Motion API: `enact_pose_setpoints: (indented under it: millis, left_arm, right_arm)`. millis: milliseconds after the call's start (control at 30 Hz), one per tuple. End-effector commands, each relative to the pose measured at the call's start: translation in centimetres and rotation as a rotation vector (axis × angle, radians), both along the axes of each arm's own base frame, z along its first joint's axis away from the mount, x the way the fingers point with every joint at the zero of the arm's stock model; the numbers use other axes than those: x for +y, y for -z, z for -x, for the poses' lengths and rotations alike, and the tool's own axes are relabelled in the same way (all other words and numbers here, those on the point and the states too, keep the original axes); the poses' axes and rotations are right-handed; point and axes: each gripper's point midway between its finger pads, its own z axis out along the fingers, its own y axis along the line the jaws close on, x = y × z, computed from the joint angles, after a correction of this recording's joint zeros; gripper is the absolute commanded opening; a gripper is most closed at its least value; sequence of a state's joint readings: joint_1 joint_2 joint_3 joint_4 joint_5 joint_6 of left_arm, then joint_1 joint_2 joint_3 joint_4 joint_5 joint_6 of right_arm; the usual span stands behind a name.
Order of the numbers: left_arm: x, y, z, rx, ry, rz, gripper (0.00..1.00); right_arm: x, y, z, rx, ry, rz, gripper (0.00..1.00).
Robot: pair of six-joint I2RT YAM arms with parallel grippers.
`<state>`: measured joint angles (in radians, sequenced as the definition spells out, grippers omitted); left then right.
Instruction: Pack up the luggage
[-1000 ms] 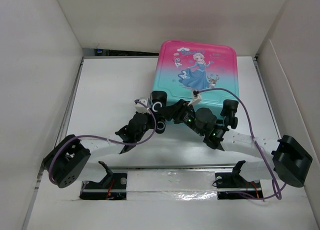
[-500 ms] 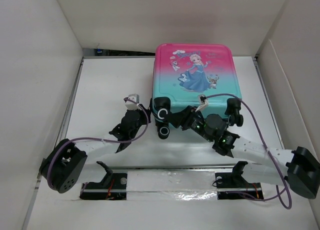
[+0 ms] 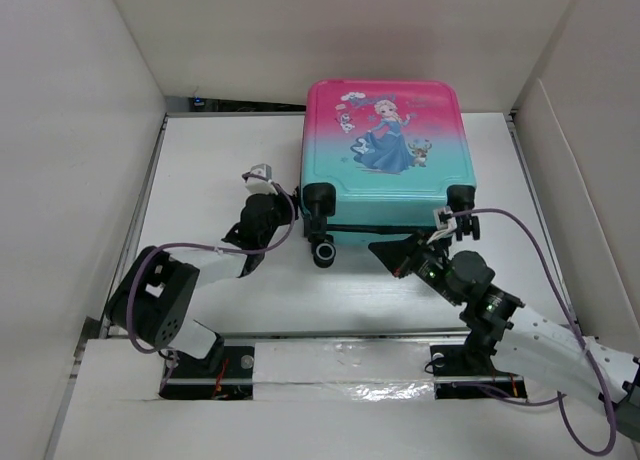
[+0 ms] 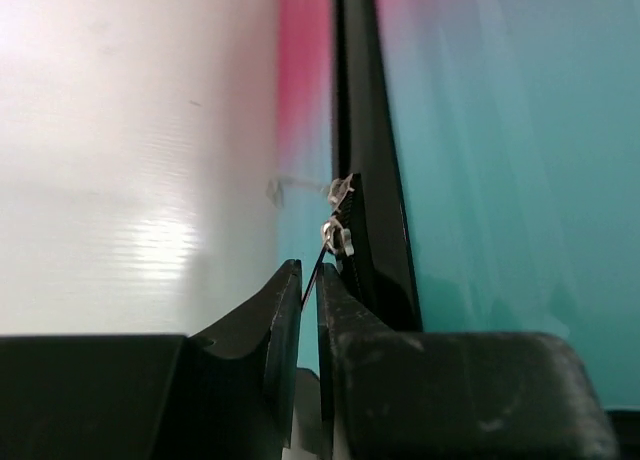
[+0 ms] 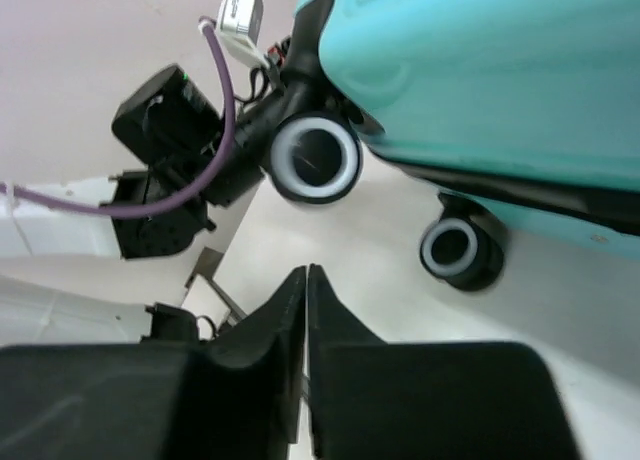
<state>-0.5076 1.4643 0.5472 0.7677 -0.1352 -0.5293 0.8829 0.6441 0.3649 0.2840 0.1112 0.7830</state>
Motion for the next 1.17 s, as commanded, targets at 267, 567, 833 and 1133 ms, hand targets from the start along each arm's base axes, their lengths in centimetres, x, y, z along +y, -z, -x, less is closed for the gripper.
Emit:
enact_pose_setpoints:
  millis: [267, 567, 833, 1133]
  left_arm:
    - [10.6, -7.6, 2.2, -0.159, -0.453, 0.226, 0.66]
    - [10.9, -19.7, 11.0, -0.42, -0.276, 0.514, 0.99]
    - [9.0, -28.4, 17.0, -0.484, 0.009, 0.387, 0.99]
    - [10.4, -26.5, 18.2, -0.437, 0.009, 0.167, 0.99]
  right_arm:
    - [1.8, 0.3, 0.7, -0.069, -0.077, 0.123, 0.0]
    - [-1.1, -8.0, 0.4, -0.272, 0.018, 0.238, 0.31]
    - [-10.8, -17.2, 1.0, -0.416, 0.283, 0.369, 1.0]
    - [-14.5, -18.4, 2.7, -0.467, 0.372, 0.232, 1.0]
